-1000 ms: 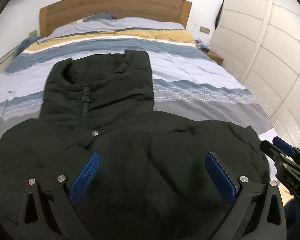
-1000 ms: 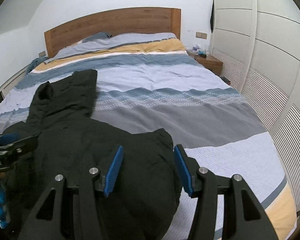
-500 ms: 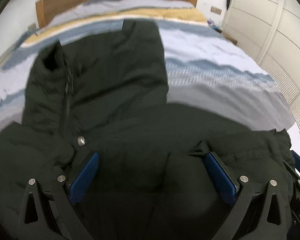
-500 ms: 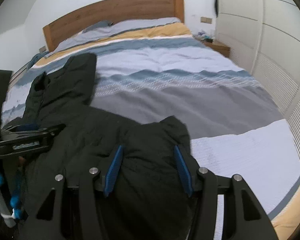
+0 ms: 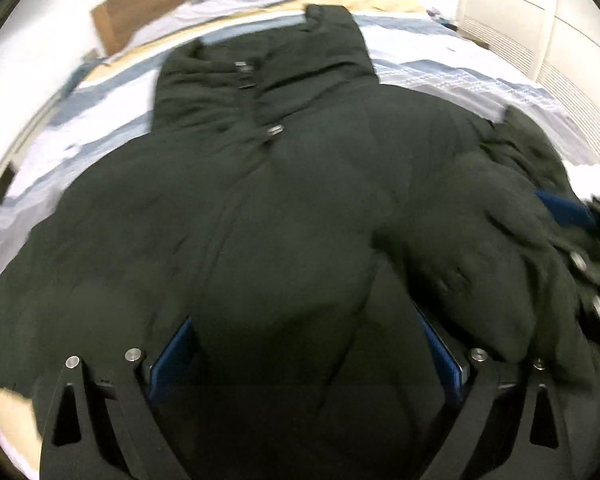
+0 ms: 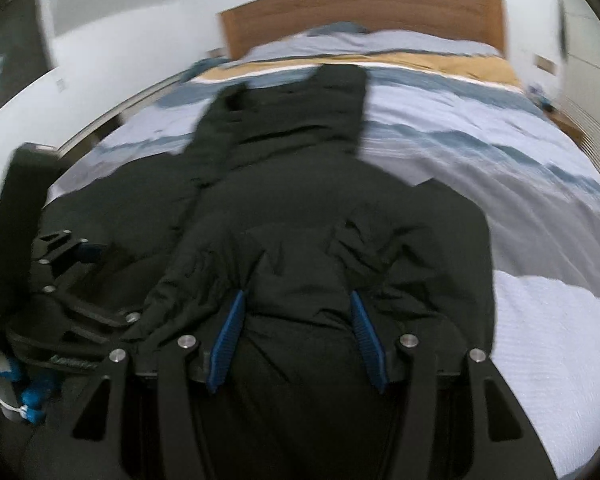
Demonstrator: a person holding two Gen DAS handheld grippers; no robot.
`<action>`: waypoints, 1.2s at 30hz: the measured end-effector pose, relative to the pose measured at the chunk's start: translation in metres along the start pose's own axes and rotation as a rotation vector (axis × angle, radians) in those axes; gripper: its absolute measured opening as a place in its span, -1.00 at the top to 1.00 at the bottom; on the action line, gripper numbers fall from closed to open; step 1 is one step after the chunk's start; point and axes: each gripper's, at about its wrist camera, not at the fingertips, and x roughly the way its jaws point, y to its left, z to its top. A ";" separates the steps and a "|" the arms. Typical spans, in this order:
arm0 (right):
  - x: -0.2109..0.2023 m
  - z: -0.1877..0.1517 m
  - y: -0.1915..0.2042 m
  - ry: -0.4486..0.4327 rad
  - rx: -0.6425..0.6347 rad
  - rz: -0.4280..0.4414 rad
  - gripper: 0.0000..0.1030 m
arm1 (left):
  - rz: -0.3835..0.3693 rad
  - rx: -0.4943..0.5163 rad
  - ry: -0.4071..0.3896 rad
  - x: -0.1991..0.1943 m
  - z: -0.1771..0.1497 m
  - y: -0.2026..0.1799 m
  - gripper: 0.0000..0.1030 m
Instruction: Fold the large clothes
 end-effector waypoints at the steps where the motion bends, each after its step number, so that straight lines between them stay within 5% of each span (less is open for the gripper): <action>1: 0.000 0.000 0.008 0.000 -0.025 0.005 -0.04 | -0.010 -0.013 -0.008 -0.010 -0.010 0.006 -0.88; 4: 0.002 0.000 0.019 0.006 -0.070 -0.004 -0.04 | 0.018 -0.051 -0.037 -0.027 -0.031 0.023 -0.88; 10: 0.000 -0.001 -0.006 0.018 -0.033 -0.176 -0.19 | 0.056 -0.100 -0.022 -0.021 -0.036 0.046 -0.92; 16: -0.032 -0.006 -0.034 0.011 -0.001 -0.297 -0.20 | 0.041 -0.108 -0.079 -0.063 -0.042 0.055 -0.91; 21: -0.056 0.010 -0.027 -0.052 0.021 -0.275 -0.20 | 0.039 -0.136 -0.153 -0.075 -0.018 0.072 -0.91; 26: -0.039 0.015 -0.006 -0.018 0.009 -0.236 -0.20 | -0.004 -0.101 -0.055 -0.019 0.010 0.070 -0.91; 29: -0.021 0.004 0.002 0.028 0.002 -0.233 -0.20 | -0.025 -0.117 0.031 0.005 -0.008 0.069 -0.91; 36: -0.017 -0.011 0.008 -0.004 -0.024 -0.187 -0.20 | -0.011 -0.141 0.052 -0.035 -0.065 0.052 -0.92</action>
